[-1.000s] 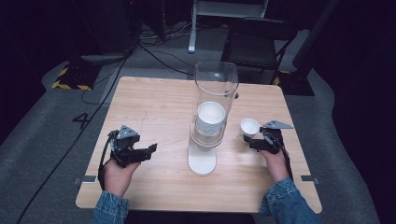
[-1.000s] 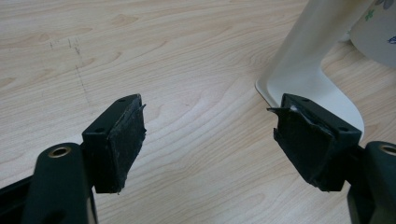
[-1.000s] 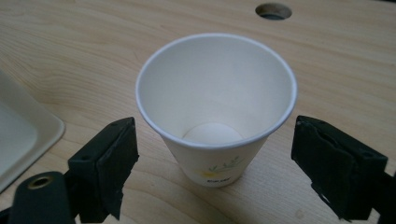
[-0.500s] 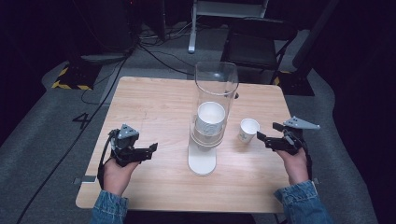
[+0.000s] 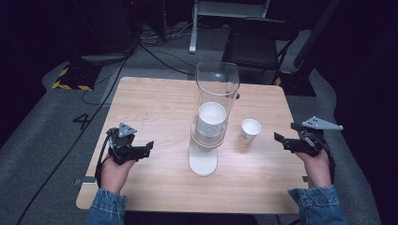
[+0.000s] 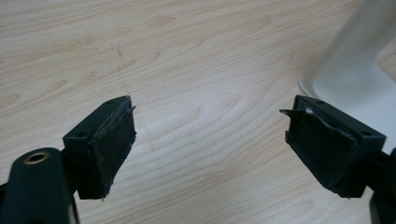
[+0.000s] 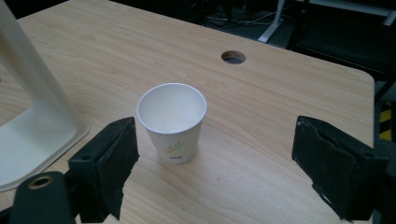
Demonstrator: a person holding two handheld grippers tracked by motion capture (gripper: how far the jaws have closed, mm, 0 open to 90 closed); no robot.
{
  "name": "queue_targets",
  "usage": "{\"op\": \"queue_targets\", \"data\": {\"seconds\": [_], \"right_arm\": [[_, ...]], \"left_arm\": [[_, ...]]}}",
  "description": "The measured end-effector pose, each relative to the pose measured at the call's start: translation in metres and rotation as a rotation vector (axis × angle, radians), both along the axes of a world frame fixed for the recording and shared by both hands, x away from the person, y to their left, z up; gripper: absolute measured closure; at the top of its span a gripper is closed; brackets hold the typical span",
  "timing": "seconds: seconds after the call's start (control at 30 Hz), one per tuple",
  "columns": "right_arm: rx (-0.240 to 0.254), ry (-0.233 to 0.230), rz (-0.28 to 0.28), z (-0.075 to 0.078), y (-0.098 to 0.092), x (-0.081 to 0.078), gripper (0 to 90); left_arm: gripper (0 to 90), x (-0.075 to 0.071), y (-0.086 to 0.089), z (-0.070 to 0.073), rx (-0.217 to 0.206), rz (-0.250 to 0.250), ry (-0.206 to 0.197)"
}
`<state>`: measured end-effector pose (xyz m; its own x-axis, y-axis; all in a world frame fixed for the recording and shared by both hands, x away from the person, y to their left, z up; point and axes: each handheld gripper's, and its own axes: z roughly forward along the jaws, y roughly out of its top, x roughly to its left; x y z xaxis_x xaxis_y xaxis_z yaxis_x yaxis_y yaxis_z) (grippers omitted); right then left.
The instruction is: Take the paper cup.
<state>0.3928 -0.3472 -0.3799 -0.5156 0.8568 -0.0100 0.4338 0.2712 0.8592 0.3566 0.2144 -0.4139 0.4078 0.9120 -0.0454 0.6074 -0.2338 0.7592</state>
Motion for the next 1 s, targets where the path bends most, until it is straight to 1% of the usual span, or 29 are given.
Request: {"op": "queue_targets", "data": {"seconds": [0.07, 0.1, 0.13, 0.17, 0.2, 0.23, 0.27, 0.3, 0.37, 0.4, 0.53, 0.57, 0.63, 0.7, 0.77, 0.83, 0.9, 0.93, 1.0], "right_arm": [[0.001, -0.001, -0.019, 0.0, -0.005, -0.001, 15.0], [0.002, -0.004, -0.034, 0.001, -0.01, 0.0, 15.3], [0.002, -0.004, -0.034, 0.001, -0.01, 0.0, 15.3], [0.016, -0.007, -0.043, 0.001, -0.014, -0.001, 15.3], [0.016, -0.007, -0.043, 0.001, -0.014, -0.001, 15.3], [0.025, -0.027, -0.053, 0.001, -0.019, -0.001, 15.3], [0.026, -0.033, -0.056, 0.001, -0.021, -0.001, 15.4], [0.027, -0.037, -0.058, 0.001, -0.023, -0.001, 15.4], [0.018, -0.039, -0.066, 0.0, -0.026, 0.0, 15.4], [0.011, -0.038, -0.073, -0.001, -0.028, 0.0, 15.4], [-0.003, -0.029, -0.084, -0.004, -0.031, 0.001, 15.4], [-0.012, -0.019, -0.083, -0.006, -0.033, 0.002, 15.4], [-0.018, -0.001, -0.079, -0.009, -0.034, 0.004, 15.5], [-0.026, 0.008, -0.085, -0.012, -0.035, 0.005, 15.6], [-0.03, 0.011, -0.091, -0.014, -0.035, 0.007, 15.6], [-0.028, 0.011, -0.093, -0.015, -0.036, 0.007, 15.5], [-0.012, 0.005, -0.106, -0.018, -0.036, 0.008, 15.5], [-0.012, 0.005, -0.106, -0.018, -0.036, 0.008, 15.5], [0.005, 0.001, -0.11, -0.02, -0.036, 0.007, 15.5]], "left_arm": [[15.8, 0.001, 0.002, 0.0, 0.0, 0.0, 0.001], [15.8, 0.001, 0.004, 0.001, -0.005, 0.017, 0.001], [15.9, 0.001, 0.004, 0.001, -0.005, 0.017, 0.001], [16.0, 0.001, 0.006, 0.001, -0.006, 0.01, 0.002], [16.0, 0.001, 0.006, 0.001, -0.006, 0.01, 0.002], [16.0, 0.001, 0.008, 0.0, -0.016, -0.016, 0.006], [16.0, 0.001, 0.008, 0.0, -0.016, -0.016, 0.006], [16.0, 0.0, 0.011, 0.0, -0.021, -0.028, 0.011], [16.0, 0.0, 0.012, 0.0, -0.026, -0.02, 0.016], [16.0, 0.0, 0.015, -0.001, -0.036, -0.016, 0.021], [16.0, 0.0, 0.019, -0.002, -0.041, -0.012, 0.019], [16.0, 0.0, 0.021, -0.003, -0.047, -0.013, 0.015], [16.0, 0.0, 0.023, -0.003, -0.049, -0.016, 0.009], [16.0, 0.0, 0.024, -0.003, -0.04, -0.007, 0.008], [16.1, 0.0, 0.025, -0.004, -0.041, -0.009, 0.003], [16.1, 0.0, 0.025, -0.004, -0.041, -0.009, 0.003], [16.1, 0.0, 0.025, -0.003, -0.039, -0.013, 0.004], [16.2, 0.0, 0.025, -0.003, -0.039, -0.013, 0.004], [16.1, 0.001, 0.024, -0.003, -0.039, -0.017, -0.001]]}}
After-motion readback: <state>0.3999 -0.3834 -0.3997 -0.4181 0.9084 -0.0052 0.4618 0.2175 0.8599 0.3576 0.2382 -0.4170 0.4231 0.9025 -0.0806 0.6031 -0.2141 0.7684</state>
